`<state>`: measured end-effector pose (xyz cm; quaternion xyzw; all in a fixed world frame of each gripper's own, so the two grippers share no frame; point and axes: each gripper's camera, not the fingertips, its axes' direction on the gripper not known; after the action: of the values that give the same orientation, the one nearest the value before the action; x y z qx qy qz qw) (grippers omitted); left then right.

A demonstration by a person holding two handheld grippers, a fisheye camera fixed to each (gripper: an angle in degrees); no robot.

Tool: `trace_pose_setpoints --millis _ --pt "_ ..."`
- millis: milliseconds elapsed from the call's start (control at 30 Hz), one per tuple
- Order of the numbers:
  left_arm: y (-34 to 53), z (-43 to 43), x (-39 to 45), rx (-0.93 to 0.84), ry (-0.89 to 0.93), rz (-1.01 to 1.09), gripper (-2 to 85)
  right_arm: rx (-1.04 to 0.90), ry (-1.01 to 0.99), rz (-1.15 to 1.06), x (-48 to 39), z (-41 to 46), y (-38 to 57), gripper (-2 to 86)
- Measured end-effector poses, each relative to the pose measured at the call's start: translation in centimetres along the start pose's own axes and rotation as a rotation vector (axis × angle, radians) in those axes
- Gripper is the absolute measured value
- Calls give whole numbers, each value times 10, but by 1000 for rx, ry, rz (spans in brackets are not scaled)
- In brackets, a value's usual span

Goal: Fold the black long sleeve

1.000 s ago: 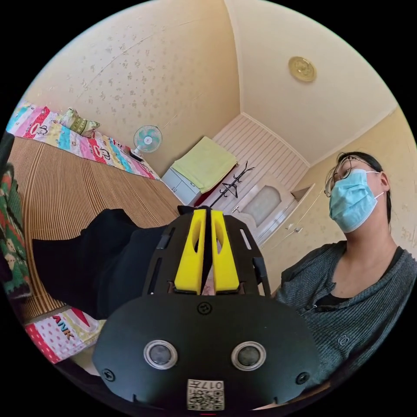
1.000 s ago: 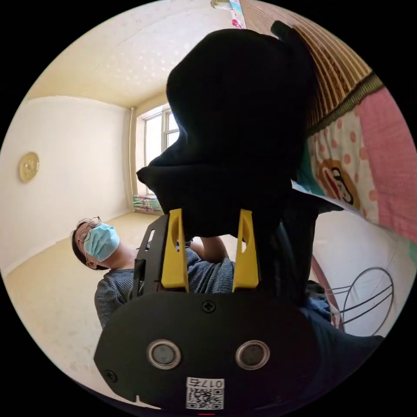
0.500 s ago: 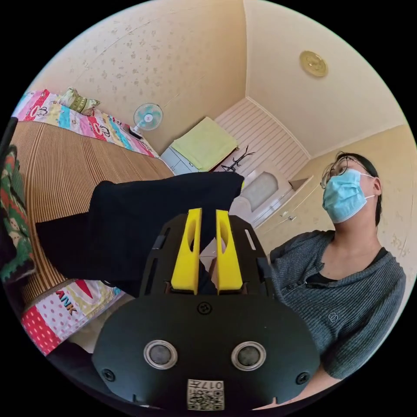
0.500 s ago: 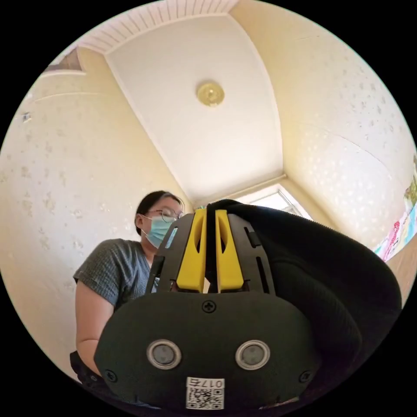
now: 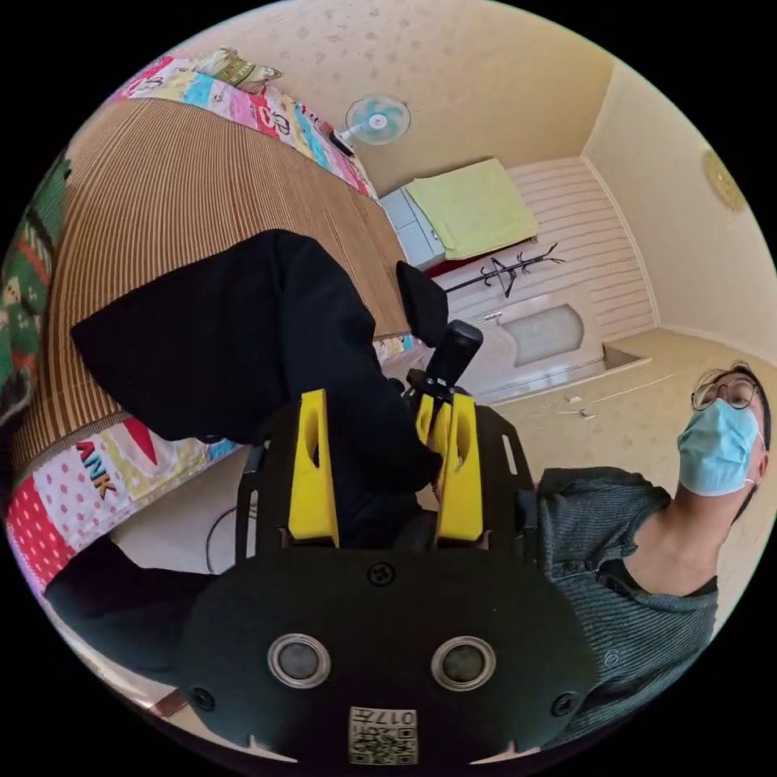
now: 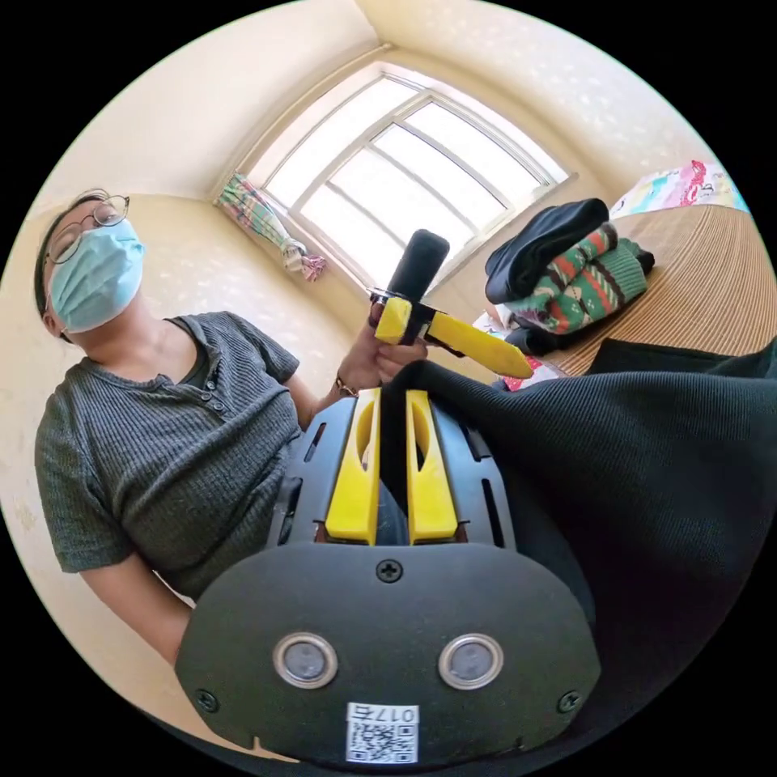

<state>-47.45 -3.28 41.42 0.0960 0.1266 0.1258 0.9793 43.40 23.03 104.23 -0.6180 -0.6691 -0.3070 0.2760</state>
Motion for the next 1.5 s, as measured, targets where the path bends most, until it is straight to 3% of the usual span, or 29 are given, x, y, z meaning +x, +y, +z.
trace_pose_setpoints --millis 100,233,333,400,467,533,600,667,833,1000,1100,1200,1333,1400,1500 --pt "-5 49 -22 -183 -116 2 133 24 -6 40 13 22 6 56" --pt "7 61 -49 -195 -28 55 44 -50 16 112 27 38 8 51" --pt "30 30 -68 -26 123 136 25 -22 -5 83 22 25 10 40" --pt "57 -17 -101 230 359 183 3 15 33 80 18 12 13 36" --pt "85 -57 -139 473 472 174 -4 67 151 115 18 -3 17 36" --pt "108 -85 -183 577 337 -29 -6 92 257 194 25 -11 21 39" --pt "118 -98 -200 499 1 -173 -2 68 344 302 38 -12 23 45" --pt "116 -85 -186 411 -100 -100 10 130 432 386 43 -17 27 63" --pt "111 44 -145 63 -141 111 78 287 481 440 41 -26 36 74" --pt "134 236 -114 -290 -89 266 115 290 486 463 36 -30 35 76" --pt "163 321 -86 -433 -304 442 135 301 439 449 33 -31 36 75" --pt "192 385 -69 -489 -642 573 147 289 406 440 31 -29 35 78" --pt "209 435 -73 -470 -753 604 129 211 386 481 34 -19 33 86" --pt "209 455 -85 -455 -833 576 78 211 357 465 33 -16 32 87" --pt "201 462 -94 -498 -765 592 29 274 280 431 32 -21 37 87"
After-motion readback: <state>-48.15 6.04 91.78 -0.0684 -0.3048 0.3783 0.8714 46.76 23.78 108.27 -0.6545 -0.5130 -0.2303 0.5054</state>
